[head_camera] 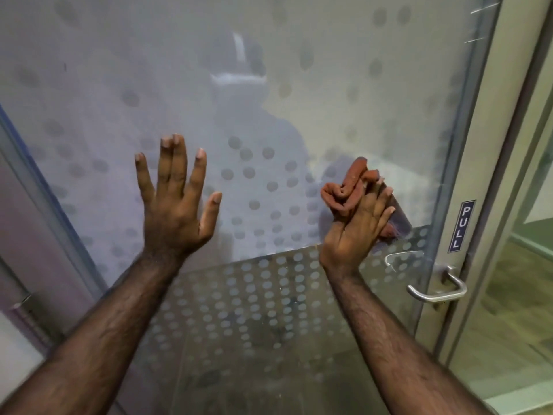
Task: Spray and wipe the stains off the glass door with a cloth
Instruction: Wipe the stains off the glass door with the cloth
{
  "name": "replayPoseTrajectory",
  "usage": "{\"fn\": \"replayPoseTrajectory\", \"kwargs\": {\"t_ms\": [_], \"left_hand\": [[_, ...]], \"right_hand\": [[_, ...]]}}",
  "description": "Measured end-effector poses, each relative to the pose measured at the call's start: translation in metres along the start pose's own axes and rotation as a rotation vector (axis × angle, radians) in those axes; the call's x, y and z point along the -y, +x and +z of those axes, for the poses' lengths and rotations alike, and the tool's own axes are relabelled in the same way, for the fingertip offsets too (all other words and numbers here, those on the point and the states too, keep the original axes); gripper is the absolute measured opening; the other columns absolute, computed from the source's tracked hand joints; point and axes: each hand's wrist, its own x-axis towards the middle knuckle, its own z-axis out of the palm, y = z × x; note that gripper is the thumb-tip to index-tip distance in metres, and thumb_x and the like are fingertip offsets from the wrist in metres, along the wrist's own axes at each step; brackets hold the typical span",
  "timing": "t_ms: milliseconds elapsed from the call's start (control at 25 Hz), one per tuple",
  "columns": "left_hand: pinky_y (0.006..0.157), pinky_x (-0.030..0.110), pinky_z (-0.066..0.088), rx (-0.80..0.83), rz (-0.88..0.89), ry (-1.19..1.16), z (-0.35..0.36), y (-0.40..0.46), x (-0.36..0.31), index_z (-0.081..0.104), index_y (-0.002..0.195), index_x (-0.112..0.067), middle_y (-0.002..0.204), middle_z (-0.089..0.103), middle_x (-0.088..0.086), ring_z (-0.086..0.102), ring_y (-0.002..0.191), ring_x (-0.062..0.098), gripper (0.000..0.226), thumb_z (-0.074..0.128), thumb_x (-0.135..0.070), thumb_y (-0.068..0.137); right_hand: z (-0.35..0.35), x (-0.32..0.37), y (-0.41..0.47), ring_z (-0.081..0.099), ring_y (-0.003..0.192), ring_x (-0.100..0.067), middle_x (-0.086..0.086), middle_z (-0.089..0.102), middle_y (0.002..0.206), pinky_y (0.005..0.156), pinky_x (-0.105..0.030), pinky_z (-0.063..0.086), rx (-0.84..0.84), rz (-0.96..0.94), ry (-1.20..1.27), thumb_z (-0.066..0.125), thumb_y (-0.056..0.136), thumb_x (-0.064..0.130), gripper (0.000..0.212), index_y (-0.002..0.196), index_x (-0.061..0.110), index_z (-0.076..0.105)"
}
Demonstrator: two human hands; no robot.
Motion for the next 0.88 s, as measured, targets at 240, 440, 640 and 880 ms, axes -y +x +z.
{"fn": "replayPoseTrajectory", "kwargs": {"t_ms": [240, 440, 640, 880], "left_hand": [[0.134, 0.066, 0.006, -0.042, 0.037, 0.036, 0.012, -0.010, -0.001, 0.031, 0.170, -0.006, 0.179, 0.015, 0.019, 0.014, 0.168, 0.039, 0.072, 0.056, -0.036, 0.109], [0.134, 0.066, 0.008, -0.061, 0.047, 0.036, 0.010, -0.014, 0.002, 0.034, 0.169, -0.006, 0.179, 0.018, 0.019, 0.017, 0.168, 0.038, 0.069, 0.055, -0.031, 0.108], [0.134, 0.064, 0.006, -0.030, 0.007, 0.046, 0.004, -0.029, 0.004, 0.033, 0.168, -0.003, 0.174, 0.026, 0.028, 0.012, 0.169, 0.037, 0.069, 0.055, -0.030, 0.108], [0.133, 0.065, 0.005, -0.002, -0.018, 0.039, 0.001, -0.035, 0.001, 0.029, 0.169, -0.003, 0.175, 0.022, 0.028, 0.004, 0.169, 0.034, 0.071, 0.054, -0.030, 0.109]], "right_hand": [[0.019, 0.039, -0.098, 0.009, 0.171, -0.034, -0.002, 0.010, 0.184, 0.137, -0.059, 0.003, 0.356, -0.443, -0.058, 0.040, 0.115, 0.036, 0.056, 0.170, 0.026, 0.033], [0.005, 0.013, -0.107, 0.024, 0.169, -0.026, -0.005, 0.026, 0.179, 0.138, -0.049, 0.015, 0.421, -0.724, -0.148, 0.073, 0.096, 0.021, 0.083, 0.170, 0.023, 0.036], [-0.024, -0.059, -0.022, 0.014, 0.170, -0.027, -0.017, 0.033, 0.176, 0.139, -0.051, 0.003, 0.277, -0.305, -0.104, 0.056, 0.094, 0.008, 0.074, 0.165, 0.008, 0.035], [-0.043, -0.122, -0.012, 0.003, 0.169, -0.008, -0.016, 0.021, 0.181, 0.133, -0.071, 0.010, -0.032, 0.225, 0.017, 0.053, 0.114, 0.027, 0.071, 0.171, 0.010, 0.016]]}}
